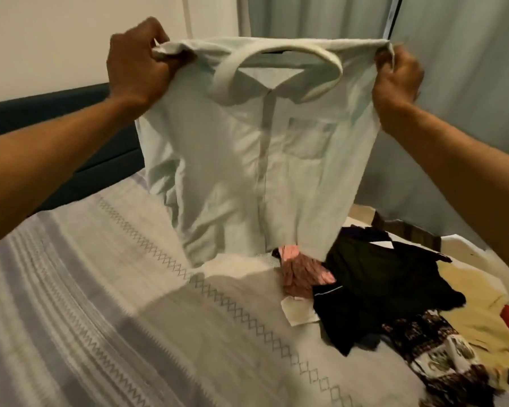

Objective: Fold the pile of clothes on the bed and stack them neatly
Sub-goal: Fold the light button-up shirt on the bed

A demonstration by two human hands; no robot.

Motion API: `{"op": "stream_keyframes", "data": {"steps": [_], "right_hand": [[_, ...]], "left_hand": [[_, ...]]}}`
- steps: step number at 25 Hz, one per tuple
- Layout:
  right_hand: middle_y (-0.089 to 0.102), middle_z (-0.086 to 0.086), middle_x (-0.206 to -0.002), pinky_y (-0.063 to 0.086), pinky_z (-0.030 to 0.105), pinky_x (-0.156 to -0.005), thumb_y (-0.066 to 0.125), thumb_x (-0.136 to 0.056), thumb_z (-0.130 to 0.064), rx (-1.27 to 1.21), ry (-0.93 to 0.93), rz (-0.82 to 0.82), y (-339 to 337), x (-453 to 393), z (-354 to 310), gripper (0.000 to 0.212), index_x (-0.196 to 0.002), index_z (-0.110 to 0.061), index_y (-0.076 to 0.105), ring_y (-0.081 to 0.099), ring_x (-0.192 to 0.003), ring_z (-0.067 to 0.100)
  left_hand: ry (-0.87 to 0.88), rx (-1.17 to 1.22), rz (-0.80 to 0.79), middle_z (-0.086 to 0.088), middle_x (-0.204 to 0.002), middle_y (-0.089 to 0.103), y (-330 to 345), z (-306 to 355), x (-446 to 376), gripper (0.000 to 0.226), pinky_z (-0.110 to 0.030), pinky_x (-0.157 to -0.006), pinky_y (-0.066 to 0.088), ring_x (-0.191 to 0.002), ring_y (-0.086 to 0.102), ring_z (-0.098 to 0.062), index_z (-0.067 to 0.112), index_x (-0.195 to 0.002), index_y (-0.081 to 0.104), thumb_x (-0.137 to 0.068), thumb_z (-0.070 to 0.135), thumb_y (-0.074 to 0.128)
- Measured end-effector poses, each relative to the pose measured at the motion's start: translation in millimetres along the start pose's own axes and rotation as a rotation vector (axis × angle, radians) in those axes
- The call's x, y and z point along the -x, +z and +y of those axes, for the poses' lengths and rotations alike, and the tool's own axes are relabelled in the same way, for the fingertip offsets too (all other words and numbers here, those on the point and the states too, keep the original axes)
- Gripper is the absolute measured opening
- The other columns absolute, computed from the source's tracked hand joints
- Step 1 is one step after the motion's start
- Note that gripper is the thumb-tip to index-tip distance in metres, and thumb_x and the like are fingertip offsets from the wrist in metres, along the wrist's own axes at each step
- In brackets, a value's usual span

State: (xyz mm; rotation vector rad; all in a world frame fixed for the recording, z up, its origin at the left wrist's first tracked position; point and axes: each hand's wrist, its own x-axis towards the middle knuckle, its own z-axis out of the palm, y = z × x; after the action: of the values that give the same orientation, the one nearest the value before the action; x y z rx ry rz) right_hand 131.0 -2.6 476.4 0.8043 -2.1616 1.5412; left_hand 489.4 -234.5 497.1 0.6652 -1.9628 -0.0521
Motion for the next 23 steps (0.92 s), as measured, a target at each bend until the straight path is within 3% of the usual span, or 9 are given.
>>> {"op": "stream_keyframes", "data": {"steps": [2,4,6,8,10,13,17,20,23], "right_hand": [[0.067,0.003,-0.117,0.04,0.044,-0.101,0.042,-0.106,-0.047,0.084,-0.038,0.031,-8.1,53.6,21.0,0.035,-0.116,-0.023,0.066,0.058,-0.115,0.021],[0.066,0.007,-0.11,0.047,0.041,-0.095,0.046,-0.107,-0.04,0.095,-0.102,0.005,-29.8,126.0,65.3,0.031,-0.116,-0.02,0.068,0.058,-0.109,0.025],[0.066,0.005,-0.099,0.056,0.03,-0.076,0.05,-0.107,-0.029,-0.007,-0.145,-0.133,-48.7,208.3,125.6,0.024,-0.117,-0.018,0.069,0.063,-0.088,0.019],[0.068,0.007,-0.097,0.061,0.03,-0.063,0.048,-0.11,-0.02,-0.16,-0.01,-0.349,-63.0,307.5,196.0,0.018,-0.119,-0.018,0.064,0.072,-0.074,0.022],[0.067,0.01,-0.103,0.062,0.028,-0.067,0.048,-0.11,-0.018,-0.183,0.111,-0.517,-81.7,412.7,263.8,0.016,-0.115,-0.014,0.062,0.074,-0.083,0.023],[0.071,0.017,-0.095,0.053,0.039,-0.073,0.058,-0.102,-0.013,0.17,-0.029,-0.615,-122.4,552.2,351.1,0.014,-0.101,-0.007,0.07,0.069,-0.086,0.036],[0.076,0.014,-0.107,0.048,0.029,-0.078,0.067,-0.098,-0.004,0.412,-0.127,-0.826,-178.4,684.1,426.4,0.021,-0.11,-0.019,0.073,0.074,-0.093,0.033],[0.075,0.01,-0.111,0.042,0.026,-0.078,0.063,-0.102,-0.009,0.426,0.015,-0.868,-205.7,721.4,426.3,0.017,-0.113,-0.016,0.073,0.07,-0.095,0.025],[0.073,-0.005,-0.104,0.045,0.025,-0.074,0.053,-0.108,-0.021,0.428,0.043,-0.933,-235.0,734.3,398.1,0.021,-0.099,-0.033,0.067,0.065,-0.086,0.005]], "left_hand": [[0.071,0.073,-0.025,-0.002,-0.094,0.066,-22.4,0.9,64.9,0.032,-0.008,-0.064,0.037,-0.073,0.051,0.0,0.037,-0.089,0.059,-0.092,0.069,0.063],[0.183,0.071,-0.075,0.008,-0.083,0.059,-40.9,-1.7,151.8,0.027,-0.008,-0.063,0.038,-0.069,0.052,0.005,0.042,-0.082,0.049,-0.095,0.055,0.069],[0.279,0.069,-0.201,0.009,-0.077,0.058,-49.7,-11.2,251.4,0.02,-0.007,-0.062,0.035,-0.064,0.052,-0.001,0.035,-0.085,0.059,-0.095,0.043,0.074],[0.341,0.011,-0.381,0.004,-0.075,0.062,-44.0,-25.3,369.8,0.03,-0.015,-0.057,0.036,-0.06,0.055,-0.013,0.02,-0.087,0.067,-0.095,0.048,0.069],[0.332,-0.07,-0.606,0.002,-0.076,0.068,-30.5,-37.4,488.6,0.038,-0.023,-0.054,0.04,-0.06,0.062,-0.021,0.021,-0.089,0.067,-0.093,0.057,0.055],[0.269,-0.199,-1.06,0.003,-0.104,0.073,-18.3,-47.7,656.2,0.033,-0.032,-0.072,0.048,-0.096,0.072,-0.022,0.028,-0.108,0.063,-0.097,0.057,0.052],[0.234,-0.247,-1.411,-0.002,-0.126,0.066,-30.0,-31.7,799.2,0.033,-0.035,-0.092,0.049,-0.117,0.063,-0.024,0.031,-0.129,0.055,-0.102,0.048,0.053],[0.205,-0.227,-1.399,-0.001,-0.12,0.067,-47.5,-12.8,829.7,0.029,-0.034,-0.086,0.047,-0.111,0.065,-0.024,0.032,-0.125,0.055,-0.103,0.05,0.05],[0.239,-0.172,-1.288,0.003,-0.116,0.069,-74.7,-3.7,843.6,0.037,-0.031,-0.083,0.045,-0.106,0.065,-0.019,0.036,-0.131,0.056,-0.103,0.056,0.042]]}}
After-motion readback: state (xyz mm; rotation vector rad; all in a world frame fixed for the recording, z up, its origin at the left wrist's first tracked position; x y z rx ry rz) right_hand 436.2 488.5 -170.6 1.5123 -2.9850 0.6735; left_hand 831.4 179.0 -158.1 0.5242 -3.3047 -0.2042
